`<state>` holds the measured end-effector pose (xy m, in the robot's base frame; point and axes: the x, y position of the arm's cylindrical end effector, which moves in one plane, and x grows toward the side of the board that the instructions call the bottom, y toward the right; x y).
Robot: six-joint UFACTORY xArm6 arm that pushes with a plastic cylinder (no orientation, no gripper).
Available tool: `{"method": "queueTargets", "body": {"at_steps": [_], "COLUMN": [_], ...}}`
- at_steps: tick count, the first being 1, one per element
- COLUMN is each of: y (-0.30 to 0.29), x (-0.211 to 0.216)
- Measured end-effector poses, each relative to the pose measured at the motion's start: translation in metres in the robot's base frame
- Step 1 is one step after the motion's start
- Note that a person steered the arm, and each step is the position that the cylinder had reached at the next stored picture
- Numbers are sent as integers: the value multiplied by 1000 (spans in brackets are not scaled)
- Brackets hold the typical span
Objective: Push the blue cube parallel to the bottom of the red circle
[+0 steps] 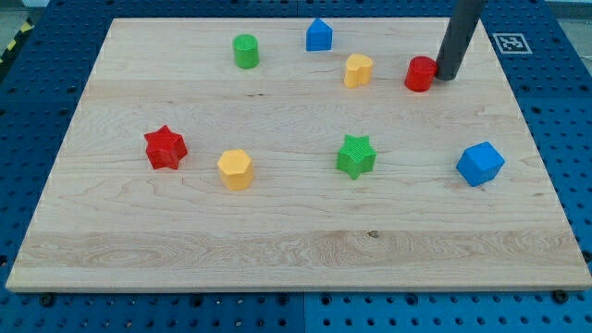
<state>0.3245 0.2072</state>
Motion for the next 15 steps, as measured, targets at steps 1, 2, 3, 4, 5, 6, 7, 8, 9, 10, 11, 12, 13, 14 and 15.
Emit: {"method": "queueTargets", "body": {"at_steps": [1,2,3,4,5,6,7,8,9,10,11,12,13,14,15], "y": [39,96,121,120,86,59,58,39,38,34,32,29,10,-11,-19], "x": [21,90,163,216,231,231,227,207,207,193,187,187,186,183,172]}}
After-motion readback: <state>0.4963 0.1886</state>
